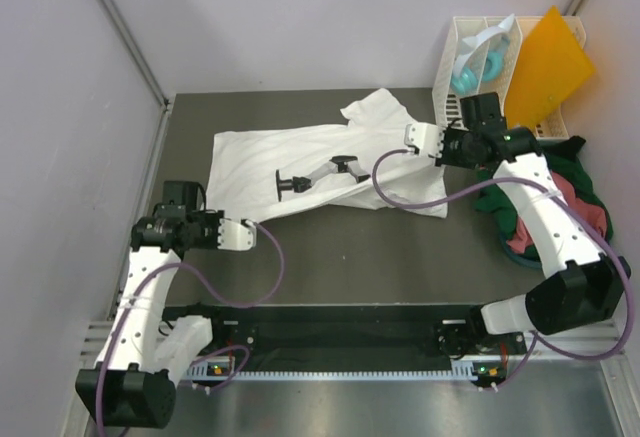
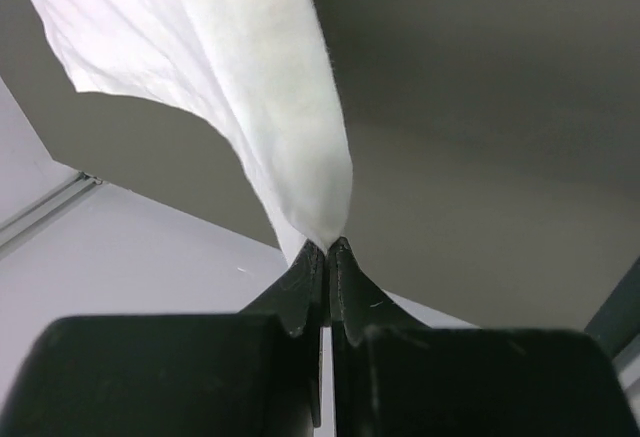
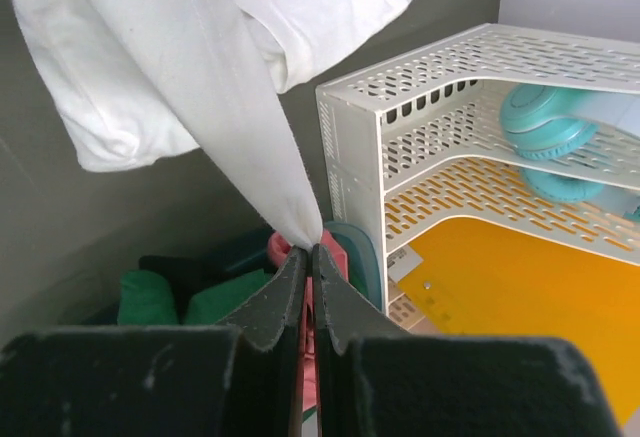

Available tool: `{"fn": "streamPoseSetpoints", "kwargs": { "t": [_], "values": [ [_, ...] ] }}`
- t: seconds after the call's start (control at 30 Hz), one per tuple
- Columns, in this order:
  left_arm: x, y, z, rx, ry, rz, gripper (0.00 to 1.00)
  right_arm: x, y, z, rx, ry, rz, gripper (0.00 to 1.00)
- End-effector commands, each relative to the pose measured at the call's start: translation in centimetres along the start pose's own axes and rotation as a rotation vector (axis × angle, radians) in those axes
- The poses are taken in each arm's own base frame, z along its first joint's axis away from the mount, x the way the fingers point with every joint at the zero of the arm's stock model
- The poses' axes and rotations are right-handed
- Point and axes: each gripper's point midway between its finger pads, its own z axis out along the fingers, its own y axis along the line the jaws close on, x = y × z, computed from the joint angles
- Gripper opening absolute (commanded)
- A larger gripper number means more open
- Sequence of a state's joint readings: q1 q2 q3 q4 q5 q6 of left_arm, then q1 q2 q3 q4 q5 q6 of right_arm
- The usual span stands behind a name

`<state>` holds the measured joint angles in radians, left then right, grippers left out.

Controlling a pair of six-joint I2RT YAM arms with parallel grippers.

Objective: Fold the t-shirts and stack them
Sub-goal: Fold the flattened tshirt in 1/3 of the way

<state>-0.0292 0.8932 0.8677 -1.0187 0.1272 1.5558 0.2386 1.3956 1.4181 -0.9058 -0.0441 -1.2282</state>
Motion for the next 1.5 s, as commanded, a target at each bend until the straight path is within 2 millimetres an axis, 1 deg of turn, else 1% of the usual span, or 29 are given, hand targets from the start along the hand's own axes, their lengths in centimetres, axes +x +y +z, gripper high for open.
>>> {"fn": "streamPoseSetpoints", "kwargs": {
  "t": [0.0,0.03,0.07,0.1,0.13,0.17,0.2,0.23,0.37,0.43,0.47,0.5,0.53,0.57,0.63,0.67,0.73,0.77,0.9,0.97,1.07,1.13,1.27,1.47],
  "values": [
    [0.5,-3.1,-1.9,0.113,0.038,0.070,0.00,-0.5,-0.2,-1.8,0.059,-0.026,-0.073,0.00],
    [0.5,-3.4,-2.1,0.123,0.035,0.072,0.00,-0.4,0.2,-1.9,0.056,-0.029,-0.078,0.00],
    [0.4,-3.6,-2.3,0.131,0.032,0.085,0.00,-0.3,1.0,-1.6,0.039,-0.031,-0.088,0.00],
    [0.3,-4.7,-2.7,0.167,0.027,0.088,0.00,-0.3,1.3,-2.1,0.045,-0.037,-0.094,0.00],
    [0.3,-5.2,-2.9,0.189,0.025,0.101,0.00,-0.1,2.0,-1.7,0.028,-0.038,-0.101,0.00],
    [0.3,-5.5,-3.2,0.193,0.027,0.125,0.00,-0.2,2.4,-1.8,0.023,-0.047,-0.111,0.00],
    [0.4,-5.7,-3.3,0.198,0.029,0.128,0.00,-0.3,2.8,-2.3,0.021,-0.054,-0.116,0.00],
    [0.4,-5.8,-3.4,0.195,0.031,0.127,0.00,-0.4,3.3,-2.3,0.009,-0.067,-0.118,0.00],
    [0.7,-6.3,-3.9,0.225,0.051,0.113,0.00,-0.9,3.8,-3.3,0.012,-0.101,-0.139,0.00],
    [0.8,-6.3,-3.8,0.230,0.052,0.117,0.00,-1.2,3.5,-3.6,0.038,-0.123,-0.147,0.00],
    [0.8,-6.2,-3.5,0.219,0.052,0.123,0.00,-1.7,2.3,-3.7,0.096,-0.140,-0.147,0.00],
    [0.8,-6.1,-3.3,0.207,0.054,0.129,0.00,-1.9,1.5,-4.0,0.144,-0.149,-0.141,0.00],
    [0.9,-5.9,-3.1,0.197,0.054,0.133,0.00,-2.0,1.2,-3.6,0.169,-0.154,-0.134,0.00],
    [0.9,-5.4,-2.6,0.177,0.052,0.138,0.00,-2.5,-0.2,-3.7,0.235,-0.170,-0.132,0.00],
    [0.9,-5.3,-1.9,0.174,0.052,0.142,0.00,-2.6,-0.7,-3.0,0.261,-0.167,-0.135,0.00],
    [1.0,-4.8,-1.6,0.162,0.054,0.148,0.00,-2.8,-1.2,-2.3,0.272,-0.170,-0.135,0.00],
    [1.0,-4.3,-0.9,0.151,0.052,0.151,0.00,-3.3,-1.4,-1.5,0.261,-0.183,-0.136,0.00],
    [1.0,-3.8,-0.5,0.142,0.049,0.155,0.00,-3.5,-1.5,-0.7,0.249,-0.189,-0.127,0.00],
    [1.0,-3.1,0.8,0.143,0.041,0.160,0.00,-5.0,-2.2,0.7,0.249,-0.215,-0.118,0.00],
    [1.1,-3.2,1.4,0.153,0.040,0.165,0.00,-5.7,-2.7,1.4,0.260,-0.225,-0.117,0.00],
    [1.2,-3.1,2.2,0.158,0.037,0.177,0.00,-6.1,-3.1,2.3,0.271,-0.230,-0.126,0.00],
    [1.2,-3.0,2.7,0.161,0.034,0.185,0.00,-6.4,-2.9,2.7,0.268,-0.234,-0.136,0.00],
    [1.4,-3.0,3.7,0.172,0.038,0.192,0.00,-6.5,-3.2,3.5,0.282,-0.224,-0.139,0.00],
    [1.9,-2.2,4.8,0.165,0.053,0.164,0.00,-5.8,-2.9,4.6,0.299,-0.191,-0.161,0.00]
  ]
}}
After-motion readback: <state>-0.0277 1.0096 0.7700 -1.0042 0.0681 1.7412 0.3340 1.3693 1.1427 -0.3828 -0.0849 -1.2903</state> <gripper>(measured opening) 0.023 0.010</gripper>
